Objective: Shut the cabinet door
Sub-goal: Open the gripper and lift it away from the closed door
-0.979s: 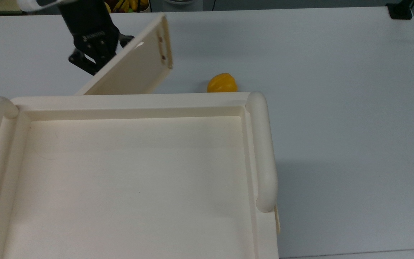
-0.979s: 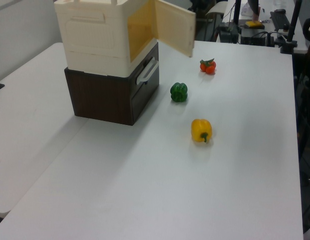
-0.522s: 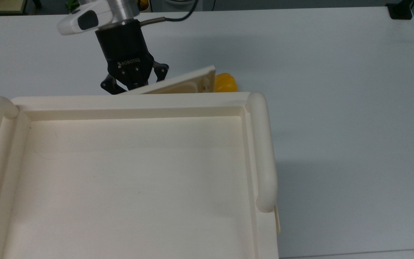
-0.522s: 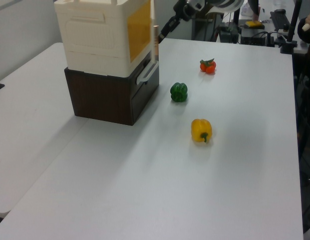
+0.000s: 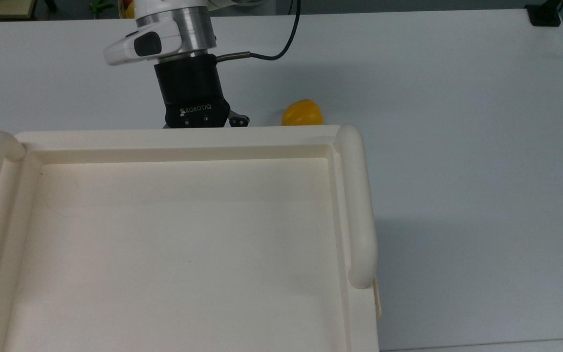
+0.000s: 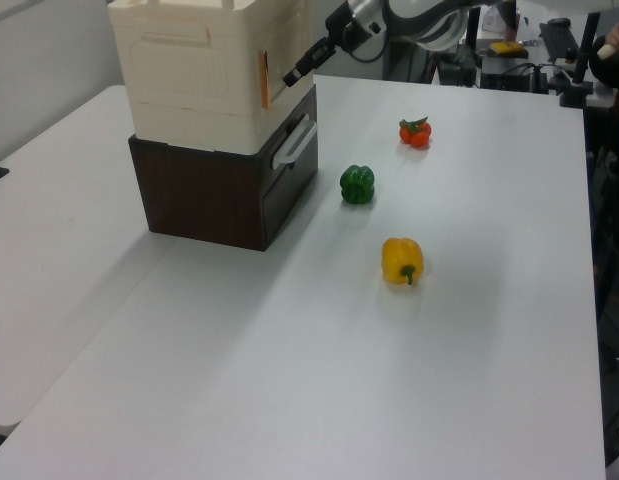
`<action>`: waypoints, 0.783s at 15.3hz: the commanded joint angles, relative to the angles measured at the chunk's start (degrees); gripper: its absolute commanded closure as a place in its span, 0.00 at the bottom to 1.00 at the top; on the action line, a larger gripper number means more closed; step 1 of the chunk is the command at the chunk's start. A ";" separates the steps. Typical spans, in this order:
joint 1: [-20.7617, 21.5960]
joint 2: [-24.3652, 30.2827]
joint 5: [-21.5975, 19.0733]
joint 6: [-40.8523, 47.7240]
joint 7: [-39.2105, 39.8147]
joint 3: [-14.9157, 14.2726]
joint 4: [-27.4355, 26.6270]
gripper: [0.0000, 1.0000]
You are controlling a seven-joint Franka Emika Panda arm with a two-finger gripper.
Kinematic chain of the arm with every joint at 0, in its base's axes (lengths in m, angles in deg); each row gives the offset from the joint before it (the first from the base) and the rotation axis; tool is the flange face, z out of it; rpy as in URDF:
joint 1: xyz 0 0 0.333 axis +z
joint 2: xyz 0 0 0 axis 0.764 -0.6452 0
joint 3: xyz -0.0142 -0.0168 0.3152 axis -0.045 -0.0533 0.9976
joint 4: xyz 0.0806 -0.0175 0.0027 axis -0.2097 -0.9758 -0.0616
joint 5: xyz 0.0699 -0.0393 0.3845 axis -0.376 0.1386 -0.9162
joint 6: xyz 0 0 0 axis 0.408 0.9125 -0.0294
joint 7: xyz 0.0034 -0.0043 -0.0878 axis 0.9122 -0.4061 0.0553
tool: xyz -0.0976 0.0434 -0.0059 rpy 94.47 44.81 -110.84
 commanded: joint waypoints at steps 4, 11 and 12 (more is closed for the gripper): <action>-1.64 6.24 1.39 9.07 4.18 0.17 -4.51 1.00; -3.76 17.32 9.10 45.19 -0.25 -6.14 -4.53 0.62; -3.67 18.82 11.99 49.15 -3.50 -6.85 -4.44 0.43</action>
